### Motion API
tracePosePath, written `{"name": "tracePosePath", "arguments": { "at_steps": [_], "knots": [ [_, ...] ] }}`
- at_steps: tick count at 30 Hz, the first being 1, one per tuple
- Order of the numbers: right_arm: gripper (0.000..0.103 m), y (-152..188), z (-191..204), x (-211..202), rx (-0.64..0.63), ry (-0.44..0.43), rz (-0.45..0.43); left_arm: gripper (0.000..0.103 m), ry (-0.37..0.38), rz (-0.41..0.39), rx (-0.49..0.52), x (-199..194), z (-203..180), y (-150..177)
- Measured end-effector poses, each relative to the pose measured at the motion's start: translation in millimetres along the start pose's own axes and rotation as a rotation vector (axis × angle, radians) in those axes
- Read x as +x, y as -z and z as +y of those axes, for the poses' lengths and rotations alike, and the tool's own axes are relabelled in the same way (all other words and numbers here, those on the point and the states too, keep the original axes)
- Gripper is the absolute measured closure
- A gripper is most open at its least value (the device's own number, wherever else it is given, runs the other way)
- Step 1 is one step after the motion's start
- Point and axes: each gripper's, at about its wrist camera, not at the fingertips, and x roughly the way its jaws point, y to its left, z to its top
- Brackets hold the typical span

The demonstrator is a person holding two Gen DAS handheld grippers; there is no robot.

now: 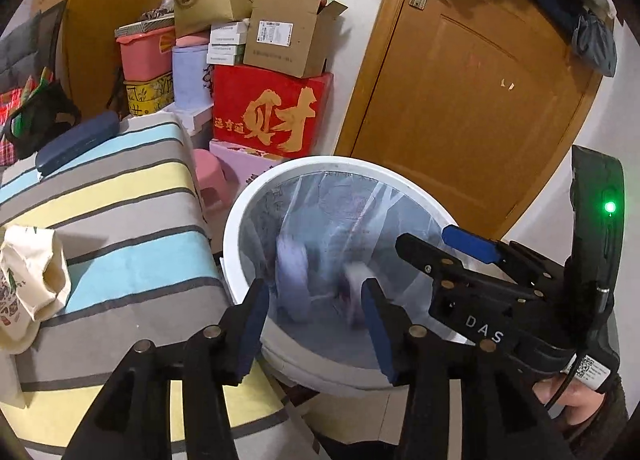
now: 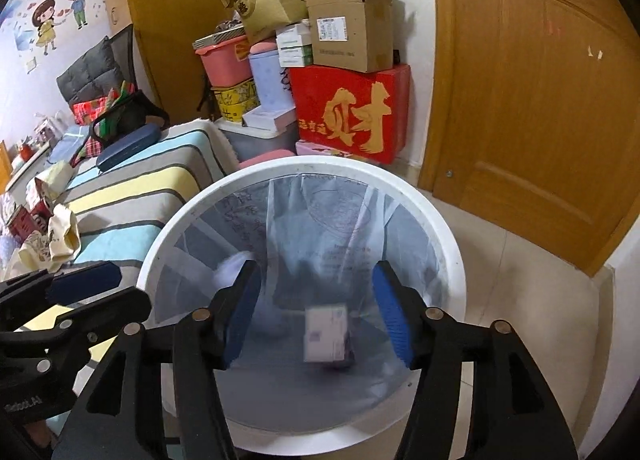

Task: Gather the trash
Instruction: 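Open the right tool over the white bin dropping the carton while the left tool drops the foam sleeve in, then move both open tools back over the table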

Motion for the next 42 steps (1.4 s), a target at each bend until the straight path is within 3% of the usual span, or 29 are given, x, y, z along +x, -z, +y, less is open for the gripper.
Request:
{"name": "tracePosePath", "arguments": {
  "at_steps": [6,10,19,24,28,42],
  "knots": [
    [0.043,1.0,6.6,-13.6,0.014,-0.011,-0.034,0.054,-0.029,-0.044,-0.022,-27.0,11.2,7.3],
    [0.043,2.4,18.8,-22.7,0.002,-0.025,-0.07,0.051,-0.087,-0.086,-0.027,-51.1,22.7,16.1],
    [0.043,6.6,60.3,-38.5,-0.043,-0.122,-0.119,0.051,-0.144,-0.134,-0.114,-101.6,61.3,44.7],
    [0.043,12.0,87.1,-42.3,-0.091,-0.181,-0.125,0.05,-0.216,-0.169,-0.146,-133.9,85.6,63.3],
    [0.043,18.4,105.2,-42.7,-0.109,-0.224,-0.119,0.043,-0.272,-0.195,-0.198,-160.1,113.2,78.9],
    [0.043,28.3,175.1,-40.1,-0.228,-0.348,-0.081,0.041,-0.412,-0.237,-0.335,-223.1,194.1,119.7]
  ]
}}
